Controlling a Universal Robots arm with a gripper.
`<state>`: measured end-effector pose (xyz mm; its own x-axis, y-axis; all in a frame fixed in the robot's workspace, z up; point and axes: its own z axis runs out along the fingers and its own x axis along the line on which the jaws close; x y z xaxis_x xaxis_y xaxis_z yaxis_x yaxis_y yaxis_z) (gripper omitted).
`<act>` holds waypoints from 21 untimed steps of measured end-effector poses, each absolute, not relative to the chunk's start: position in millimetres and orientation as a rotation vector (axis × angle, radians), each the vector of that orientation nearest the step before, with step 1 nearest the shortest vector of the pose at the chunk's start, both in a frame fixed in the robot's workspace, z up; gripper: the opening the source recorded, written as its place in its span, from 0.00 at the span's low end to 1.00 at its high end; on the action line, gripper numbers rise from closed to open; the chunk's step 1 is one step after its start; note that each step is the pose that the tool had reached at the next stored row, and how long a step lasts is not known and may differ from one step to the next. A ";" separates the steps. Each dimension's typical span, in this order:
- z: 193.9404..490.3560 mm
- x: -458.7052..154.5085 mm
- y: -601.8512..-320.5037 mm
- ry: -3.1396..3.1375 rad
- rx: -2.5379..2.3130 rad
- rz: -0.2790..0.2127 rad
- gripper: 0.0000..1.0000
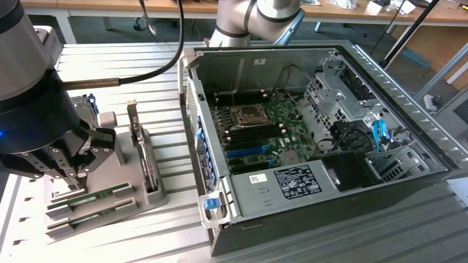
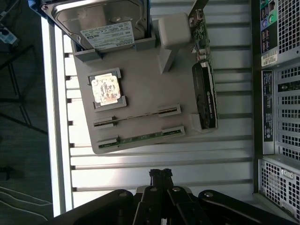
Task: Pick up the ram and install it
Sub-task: 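Pick up the ram and move it above insertion slot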
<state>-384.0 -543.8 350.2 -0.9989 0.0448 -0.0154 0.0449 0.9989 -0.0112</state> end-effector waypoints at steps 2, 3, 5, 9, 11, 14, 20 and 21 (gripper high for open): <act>350.2 -384.0 -543.8 3.126 0.070 -0.018 0.11; 350.2 -384.0 -543.8 3.126 0.069 -0.018 0.11; 350.3 -384.1 -543.8 3.126 0.033 -0.018 0.11; 350.1 -384.2 -543.8 3.125 -0.072 -0.017 0.11; 350.0 -384.2 -543.8 3.122 -0.145 -0.016 0.11; 349.8 -384.2 -543.7 3.115 -0.256 -0.016 0.11; 349.6 -384.2 -543.8 3.097 -0.418 -0.014 0.11; 349.5 -384.2 -543.8 3.094 -0.439 -0.014 0.11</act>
